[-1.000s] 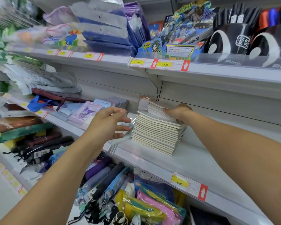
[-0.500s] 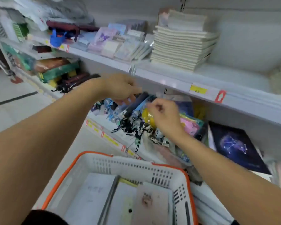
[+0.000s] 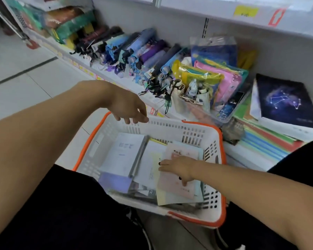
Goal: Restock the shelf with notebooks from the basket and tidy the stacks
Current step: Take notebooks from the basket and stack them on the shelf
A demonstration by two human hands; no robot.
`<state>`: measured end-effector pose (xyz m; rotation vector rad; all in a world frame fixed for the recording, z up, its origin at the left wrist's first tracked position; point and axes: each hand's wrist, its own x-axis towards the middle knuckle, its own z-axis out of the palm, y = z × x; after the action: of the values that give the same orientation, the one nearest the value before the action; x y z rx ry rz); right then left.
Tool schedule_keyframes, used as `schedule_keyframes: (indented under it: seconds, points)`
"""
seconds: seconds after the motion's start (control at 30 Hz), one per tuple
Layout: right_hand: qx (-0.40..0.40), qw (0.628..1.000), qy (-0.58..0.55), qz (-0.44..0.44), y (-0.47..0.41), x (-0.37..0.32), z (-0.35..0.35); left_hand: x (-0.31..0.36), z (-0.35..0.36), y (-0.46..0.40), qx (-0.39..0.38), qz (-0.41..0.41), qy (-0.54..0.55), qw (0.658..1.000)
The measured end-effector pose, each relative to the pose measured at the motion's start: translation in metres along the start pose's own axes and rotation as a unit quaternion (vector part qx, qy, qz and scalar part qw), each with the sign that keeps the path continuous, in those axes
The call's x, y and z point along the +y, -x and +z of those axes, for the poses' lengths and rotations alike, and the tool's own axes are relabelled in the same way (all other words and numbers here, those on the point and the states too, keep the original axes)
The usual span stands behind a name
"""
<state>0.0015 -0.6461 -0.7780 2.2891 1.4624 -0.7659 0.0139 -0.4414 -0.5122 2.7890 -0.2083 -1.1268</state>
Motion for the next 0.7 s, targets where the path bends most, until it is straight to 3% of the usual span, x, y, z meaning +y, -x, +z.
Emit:
schedule_keyframes:
  seconds: [0.13,0.23,0.37,0.47,0.53,0.6,0.67,0.7]
  points:
    - [0.069,0.998,0.000,0.010,-0.004,0.000,0.001,-0.001,-0.005,-0.001,0.003,0.000,0.028,1.000]
    - [0.103,0.986,-0.121,0.053,-0.004,0.011,-0.020,-0.001,-0.005,-0.007,-0.004,-0.004,0.030,1.000]
    - [0.202,0.929,-0.307,0.050,0.008,0.032,-0.101,0.007,0.001,-0.016,-0.052,-0.037,0.014,0.998]
    - [0.331,0.886,-0.325,0.005,0.029,0.029,-0.172,0.007,0.004,-0.020,-0.073,-0.073,0.006,0.995]
    - [0.406,0.828,-0.386,-0.035,0.034,0.025,-0.194,0.000,-0.001,-0.019,-0.035,-0.074,0.038,0.996]
    - [0.469,0.714,-0.517,-0.054,0.033,0.022,-0.197,-0.009,-0.010,-0.015,0.027,-0.058,0.085,0.994]
    - [0.565,0.599,-0.567,0.019,0.021,0.027,-0.182,-0.016,-0.018,-0.010,0.053,-0.054,0.064,0.995]
    - [0.609,0.569,-0.546,0.081,0.014,0.032,-0.169,-0.018,-0.019,-0.007,0.048,-0.057,0.047,0.996]
